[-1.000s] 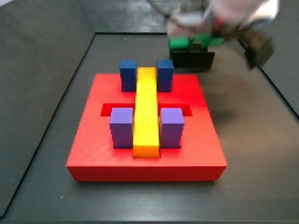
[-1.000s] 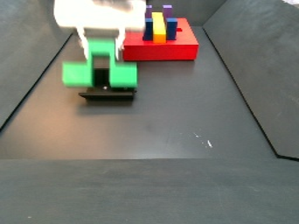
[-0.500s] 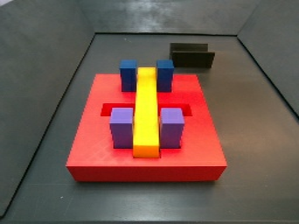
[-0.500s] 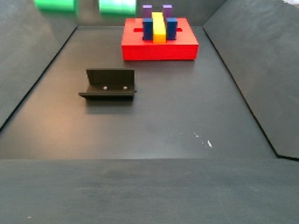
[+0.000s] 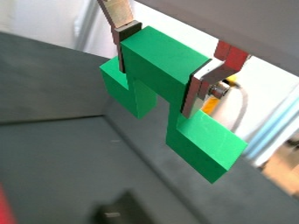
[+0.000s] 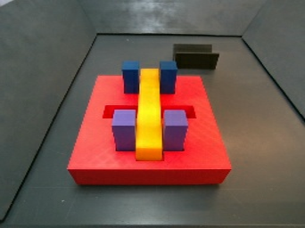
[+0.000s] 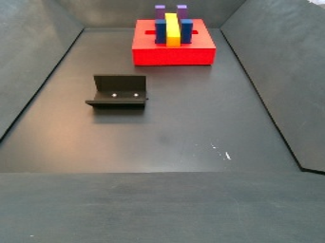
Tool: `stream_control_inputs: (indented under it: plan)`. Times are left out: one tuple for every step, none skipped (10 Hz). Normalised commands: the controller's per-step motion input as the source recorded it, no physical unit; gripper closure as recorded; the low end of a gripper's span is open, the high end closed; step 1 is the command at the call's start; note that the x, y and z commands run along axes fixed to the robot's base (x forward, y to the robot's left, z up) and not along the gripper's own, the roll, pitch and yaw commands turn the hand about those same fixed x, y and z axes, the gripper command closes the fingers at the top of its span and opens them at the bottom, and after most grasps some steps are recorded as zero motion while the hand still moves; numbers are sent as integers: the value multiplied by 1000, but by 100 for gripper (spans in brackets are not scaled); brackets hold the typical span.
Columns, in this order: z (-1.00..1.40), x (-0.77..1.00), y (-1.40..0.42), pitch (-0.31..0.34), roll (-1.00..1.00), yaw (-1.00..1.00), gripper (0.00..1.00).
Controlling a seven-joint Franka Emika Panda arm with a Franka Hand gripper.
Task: Pick up the green object. Move up. Place the green object on the fixture. Regrasp the green object. Move to above the board. Insert the green object.
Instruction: Move to above the board, then insert the green object.
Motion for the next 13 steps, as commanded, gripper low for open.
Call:
stream_control_inputs:
  plan:
    - [295,-1159,-1400,74,-1000,-129,100]
    - [305,-1162,-1400,82,-1000,-127,100]
    - [312,-1173,-1400,87,-1000,-118,100]
    - [92,-418,-446,89,-1000,-108,100]
    - [17,-152,-124,95,-1000,-95,100]
    - [14,-67,-48,96,-1000,-80,100]
    - [25,-88,-53,67,-954,-72,100]
    - [11,-98,-38,38,-786,-52,100]
    - [2,-69,17,-8,-464,-21,100]
    - [7,-57,13,-18,-357,-19,100]
    - [0,-39,9,-19,-211,-13,100]
    - [0,0,-20,0,0,0,100]
    - [-83,86,-151,0,0,0,100]
